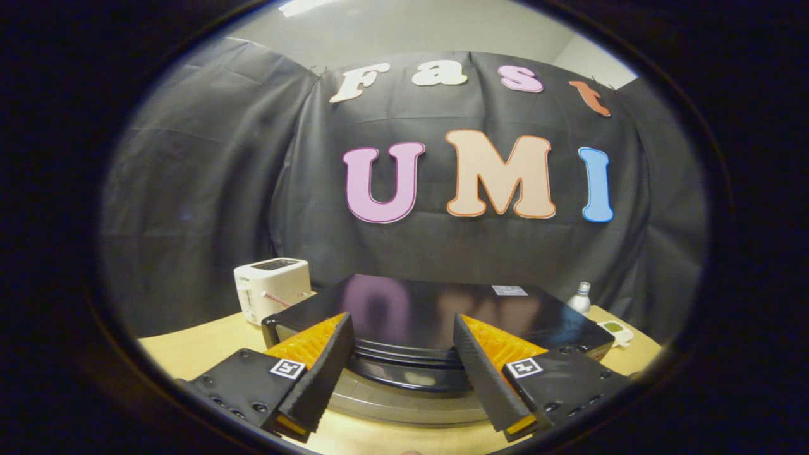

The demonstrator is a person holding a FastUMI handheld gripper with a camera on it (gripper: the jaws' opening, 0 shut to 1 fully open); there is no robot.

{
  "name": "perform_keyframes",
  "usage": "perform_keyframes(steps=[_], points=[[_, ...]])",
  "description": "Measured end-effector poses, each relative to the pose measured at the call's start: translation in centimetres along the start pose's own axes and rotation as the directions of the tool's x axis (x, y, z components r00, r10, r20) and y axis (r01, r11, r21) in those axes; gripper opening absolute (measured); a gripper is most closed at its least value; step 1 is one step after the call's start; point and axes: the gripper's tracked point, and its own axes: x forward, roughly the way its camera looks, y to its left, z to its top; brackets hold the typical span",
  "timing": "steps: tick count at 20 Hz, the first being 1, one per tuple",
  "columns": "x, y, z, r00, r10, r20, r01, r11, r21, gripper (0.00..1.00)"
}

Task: Open the toaster oven, put the food inside, and close the toaster oven door.

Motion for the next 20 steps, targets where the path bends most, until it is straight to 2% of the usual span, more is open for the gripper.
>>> perform_keyframes(steps=[8,20], points=[[-1.2,-0.1,-0.3,0.999,-0.005,0.033,0.004,1.000,0.016,0.99],[-9.9,1.3,-4.0,0.999,0.036,-0.018,-0.035,0.997,0.069,0.99]])
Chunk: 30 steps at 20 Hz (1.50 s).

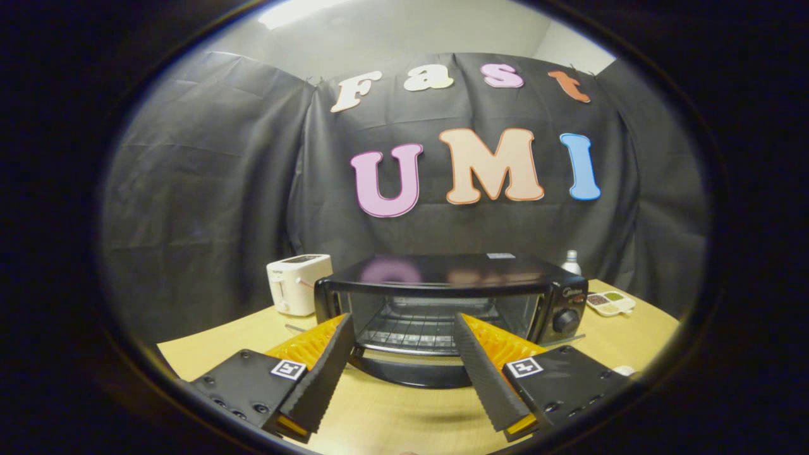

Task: Open the toaster oven, put the food inside, and close the toaster oven door.

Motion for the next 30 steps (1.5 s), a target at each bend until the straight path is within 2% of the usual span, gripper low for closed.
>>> perform_keyframes(steps=[12,19,24,30], points=[[-5.1,0.4,-5.9,0.996,0.019,-0.084,-0.016,0.999,0.029,0.99],[-5.7,0.6,-8.5,0.993,0.016,-0.118,-0.014,1.000,0.020,0.99],[-5.4,0.1,-12.2,0.974,-0.001,-0.225,0.012,0.999,0.048,0.98],[-5.2,0.0,-12.2,0.970,-0.009,-0.242,0.022,0.998,0.054,0.97]])
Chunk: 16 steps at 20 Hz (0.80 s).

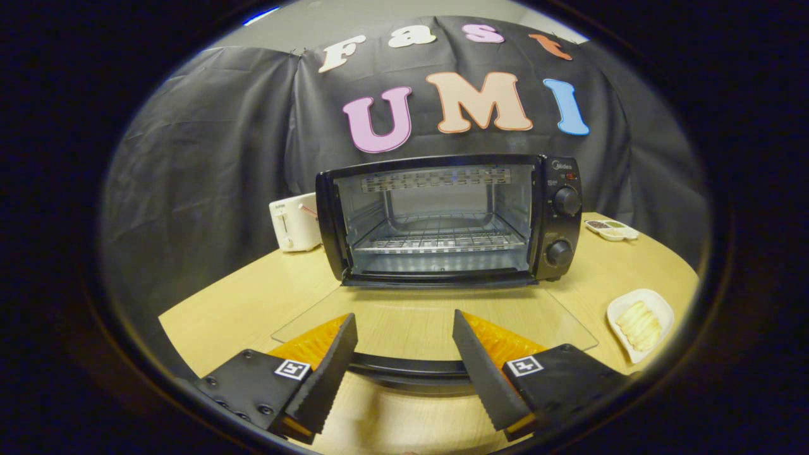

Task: Open the toaster oven, put the food inside, and close the toaster oven door.

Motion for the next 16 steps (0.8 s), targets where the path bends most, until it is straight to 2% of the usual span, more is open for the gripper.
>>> perform_keyframes(steps=[16], points=[[0.4,0.1,-1.1,0.997,-0.004,-0.071,0.002,1.000,-0.030,0.97]])
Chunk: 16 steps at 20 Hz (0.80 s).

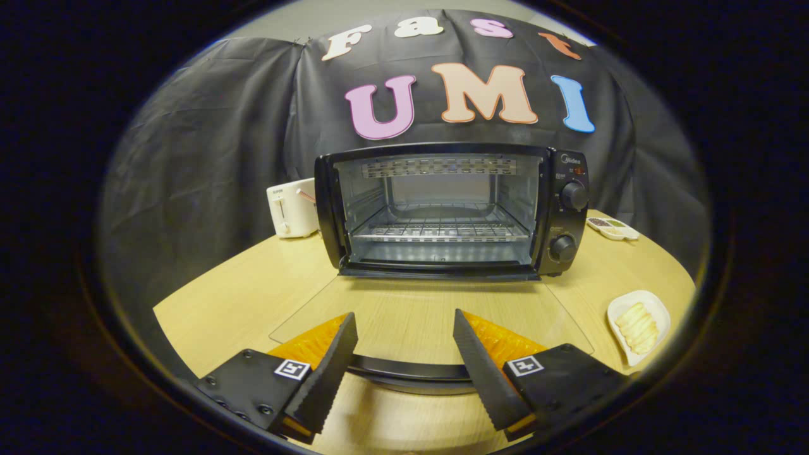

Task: Open the toaster oven, put the food inside, and close the toaster oven door.

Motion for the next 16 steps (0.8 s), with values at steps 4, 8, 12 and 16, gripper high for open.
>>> perform_keyframes(steps=[4,8,12,16], points=[[-0.2,-0.1,0.7,1.000,0.029,-0.005,-0.029,0.999,0.027,0.97],[-1.9,-2.2,4.1,0.998,0.008,0.055,-0.011,0.999,0.053,0.97],[-3.4,-7.5,7.6,0.990,-0.084,0.116,0.079,0.996,0.049,0.97],[-5.4,-14.4,8.6,0.970,-0.214,0.116,0.209,0.977,0.051,0.97]])
